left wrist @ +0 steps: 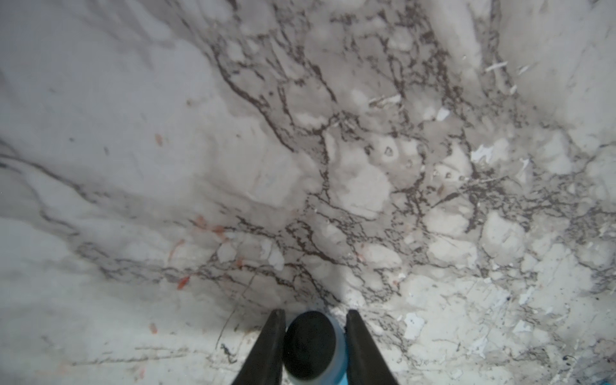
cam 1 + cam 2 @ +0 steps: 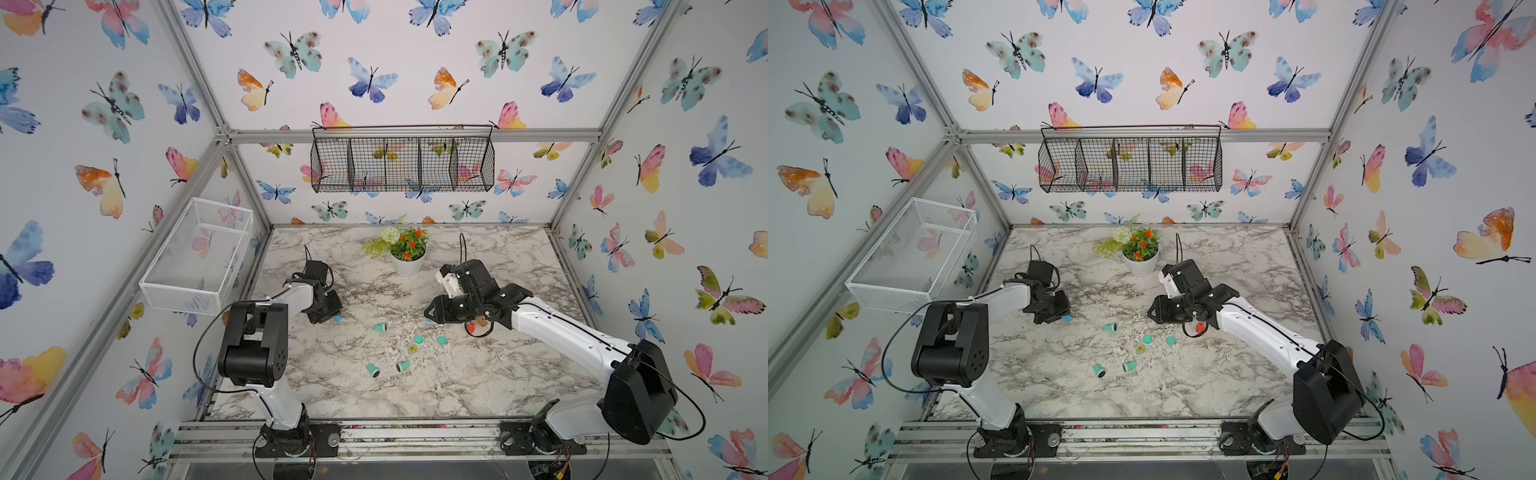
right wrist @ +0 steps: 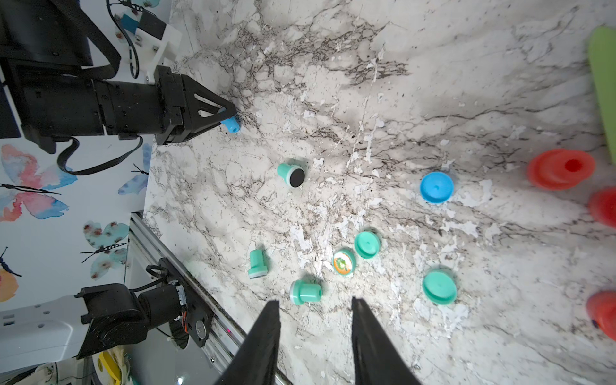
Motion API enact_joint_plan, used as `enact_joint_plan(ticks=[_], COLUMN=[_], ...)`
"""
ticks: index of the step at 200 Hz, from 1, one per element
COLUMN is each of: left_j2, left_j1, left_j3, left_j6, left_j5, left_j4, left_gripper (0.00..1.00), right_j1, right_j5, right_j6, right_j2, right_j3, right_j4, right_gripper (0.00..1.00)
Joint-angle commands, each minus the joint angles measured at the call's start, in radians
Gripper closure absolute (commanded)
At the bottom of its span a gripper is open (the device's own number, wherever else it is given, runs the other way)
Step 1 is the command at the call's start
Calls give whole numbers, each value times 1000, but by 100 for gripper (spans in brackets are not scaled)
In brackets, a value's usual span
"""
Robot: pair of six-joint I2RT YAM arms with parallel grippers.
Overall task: Close the stamp cap
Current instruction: Pick up the stamp from the center of the board.
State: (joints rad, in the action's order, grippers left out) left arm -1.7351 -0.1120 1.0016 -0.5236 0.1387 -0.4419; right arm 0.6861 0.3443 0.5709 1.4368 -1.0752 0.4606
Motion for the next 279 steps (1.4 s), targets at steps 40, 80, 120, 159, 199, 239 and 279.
enact_joint_plan(ticks=[40,80,120,159,199,239,279], left_j2=[43,127,213,255,271,278,281], left_j1=[-38,-67,-114,-144,-148,-153,-154], left_j3=[-17,-46,-59,-33,-32,-42,-36], left_j6=[-40,-178,-335,-396,-416,-431,-437], left_j5=[100,278,386,414,418,424,424], left_j4=[-11,96,188,207,209,223,224], left_gripper=[71,72,72,72,72,73,73], right_j1=[3,7,74,150,189,191,193], right_j5=[58,148,61,-14,-119,-154,-126], right_j6=[42,218,207,122,53,19,-1], right_j2=[-5,-57,9,203,351,436,481], right_j3=[16,235,402,383,277,202,183], right_j4=[-81,-561,-1078,-1431,-1464,-1445,-1471], right_gripper=[62,62,61,59,59,60,61])
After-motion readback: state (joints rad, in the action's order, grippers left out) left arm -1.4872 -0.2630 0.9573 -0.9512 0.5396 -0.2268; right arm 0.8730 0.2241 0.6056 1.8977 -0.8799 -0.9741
